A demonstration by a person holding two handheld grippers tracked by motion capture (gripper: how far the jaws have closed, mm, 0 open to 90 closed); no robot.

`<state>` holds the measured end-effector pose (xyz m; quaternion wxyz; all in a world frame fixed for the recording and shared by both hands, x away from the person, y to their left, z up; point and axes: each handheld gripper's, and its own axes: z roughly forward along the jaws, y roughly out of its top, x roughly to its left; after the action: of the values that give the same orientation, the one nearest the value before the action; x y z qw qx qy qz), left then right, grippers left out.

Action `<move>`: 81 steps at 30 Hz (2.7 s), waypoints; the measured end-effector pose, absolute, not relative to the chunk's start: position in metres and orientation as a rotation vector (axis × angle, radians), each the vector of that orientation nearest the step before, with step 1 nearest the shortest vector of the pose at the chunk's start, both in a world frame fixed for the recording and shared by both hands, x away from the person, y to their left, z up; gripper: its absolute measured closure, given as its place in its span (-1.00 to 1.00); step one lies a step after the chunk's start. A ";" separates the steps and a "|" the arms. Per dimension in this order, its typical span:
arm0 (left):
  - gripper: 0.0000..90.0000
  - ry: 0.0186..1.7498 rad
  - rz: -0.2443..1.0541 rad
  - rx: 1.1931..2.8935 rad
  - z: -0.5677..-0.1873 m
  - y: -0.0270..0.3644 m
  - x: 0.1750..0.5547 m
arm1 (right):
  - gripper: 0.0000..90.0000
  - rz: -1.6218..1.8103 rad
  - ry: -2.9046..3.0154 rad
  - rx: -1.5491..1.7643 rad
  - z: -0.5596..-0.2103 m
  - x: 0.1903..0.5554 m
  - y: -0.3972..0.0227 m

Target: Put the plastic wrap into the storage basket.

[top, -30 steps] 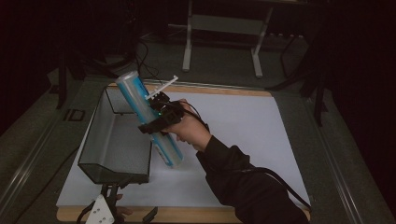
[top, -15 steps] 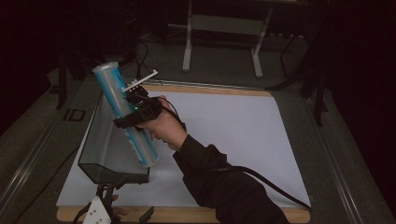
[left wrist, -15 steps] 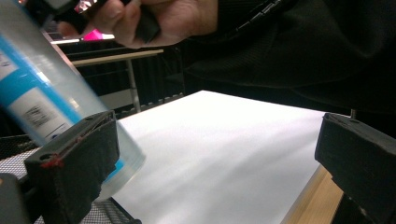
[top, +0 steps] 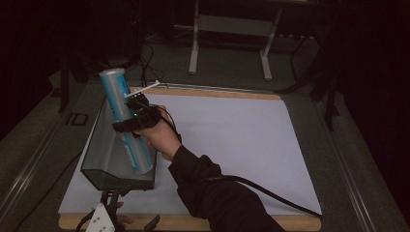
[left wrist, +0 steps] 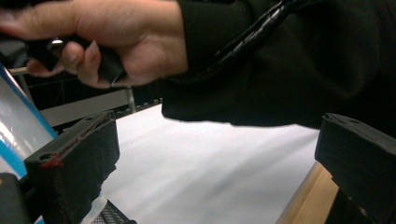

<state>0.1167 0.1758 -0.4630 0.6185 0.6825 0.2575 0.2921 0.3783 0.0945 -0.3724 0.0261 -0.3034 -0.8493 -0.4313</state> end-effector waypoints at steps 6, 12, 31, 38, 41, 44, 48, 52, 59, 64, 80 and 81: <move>-0.99 0.594 0.665 1.570 -0.464 0.176 0.117 | -0.31 -1.265 -2.554 -0.997 -0.392 0.385 0.092; -0.99 0.591 0.662 1.573 -0.464 0.176 0.118 | -0.31 -1.202 -2.601 -1.049 -0.404 0.383 0.091; -0.99 0.571 0.630 1.573 -0.463 0.174 0.119 | -0.38 -1.186 -2.598 -1.461 -0.445 0.406 0.106; -0.99 0.565 0.623 1.572 -0.463 0.175 0.119 | -0.38 -1.132 -2.577 -1.525 -0.463 0.411 0.114; -0.98 0.566 0.616 1.569 -0.463 0.176 0.119 | -0.39 -1.108 -2.554 -1.569 -0.467 0.414 0.114; -0.98 0.566 0.610 1.570 -0.463 0.176 0.120 | -0.40 -1.096 -2.537 -1.574 -0.470 0.417 0.111; -0.99 0.562 0.608 1.571 -0.463 0.176 0.120 | -0.40 -1.098 -2.548 -1.563 -0.470 0.417 0.111; -0.99 0.562 0.603 1.577 -0.463 0.175 0.121 | -0.44 -1.096 -2.574 -1.545 -0.470 0.417 0.112; -0.99 0.566 0.599 1.579 -0.464 0.175 0.121 | -0.71 -1.114 -2.684 -1.408 -0.463 0.416 0.110; -0.99 0.567 0.598 1.586 -0.464 0.174 0.122 | -0.72 -1.156 -2.814 -1.336 -0.450 0.410 0.100; -0.98 0.572 0.598 1.608 -0.466 0.169 0.125 | -0.70 -1.322 -2.927 -1.221 -0.414 0.389 0.035; -0.99 0.572 0.598 1.607 -0.466 0.169 0.125 | -0.70 -1.337 -2.911 -1.215 -0.413 0.388 0.030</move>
<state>0.1253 0.1685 -0.4658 0.6185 0.6986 0.2486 0.2600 0.3882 0.0295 -0.4127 -0.1420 -0.3510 -0.8411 -0.3863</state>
